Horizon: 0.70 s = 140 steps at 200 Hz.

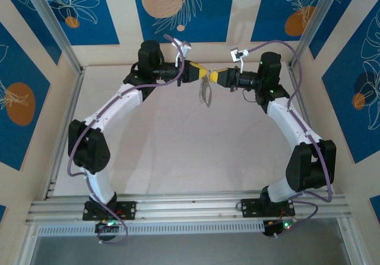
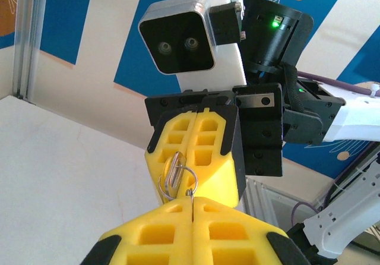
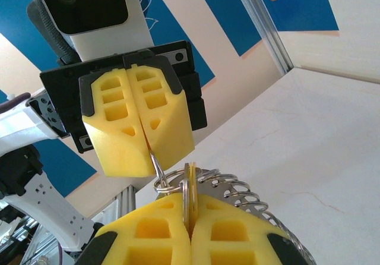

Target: Put the keys on the keyring

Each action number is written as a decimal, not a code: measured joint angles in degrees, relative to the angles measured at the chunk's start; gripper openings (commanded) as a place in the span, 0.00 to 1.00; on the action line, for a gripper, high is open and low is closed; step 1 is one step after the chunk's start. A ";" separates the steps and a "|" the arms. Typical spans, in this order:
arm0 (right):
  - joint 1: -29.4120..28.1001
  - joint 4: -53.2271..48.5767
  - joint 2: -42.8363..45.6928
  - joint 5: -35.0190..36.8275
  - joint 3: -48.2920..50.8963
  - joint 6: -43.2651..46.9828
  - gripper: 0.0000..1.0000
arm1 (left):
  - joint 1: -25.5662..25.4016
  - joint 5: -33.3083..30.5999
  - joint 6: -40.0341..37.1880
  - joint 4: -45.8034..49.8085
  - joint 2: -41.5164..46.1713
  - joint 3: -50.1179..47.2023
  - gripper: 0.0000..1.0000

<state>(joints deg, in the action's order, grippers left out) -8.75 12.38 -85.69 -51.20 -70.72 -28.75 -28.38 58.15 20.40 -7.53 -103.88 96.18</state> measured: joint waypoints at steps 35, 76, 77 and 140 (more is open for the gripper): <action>-0.33 0.04 0.57 0.15 1.95 0.31 0.00 | -0.31 0.00 0.02 -0.02 0.00 0.00 0.00; -0.87 0.26 0.74 0.20 3.41 0.31 0.00 | -0.48 -0.04 0.02 0.04 0.00 0.00 0.00; -0.87 0.26 0.74 0.17 3.41 0.31 0.00 | -0.48 -0.07 0.00 0.04 0.00 0.00 0.00; -0.70 0.39 0.85 0.22 3.39 0.33 0.00 | -0.68 -0.20 0.00 0.52 0.00 0.00 0.00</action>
<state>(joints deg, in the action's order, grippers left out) -9.45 12.78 -84.84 -50.98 -67.33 -28.42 -29.06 57.95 20.40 -7.01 -103.88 96.18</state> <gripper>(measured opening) 0.060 0.047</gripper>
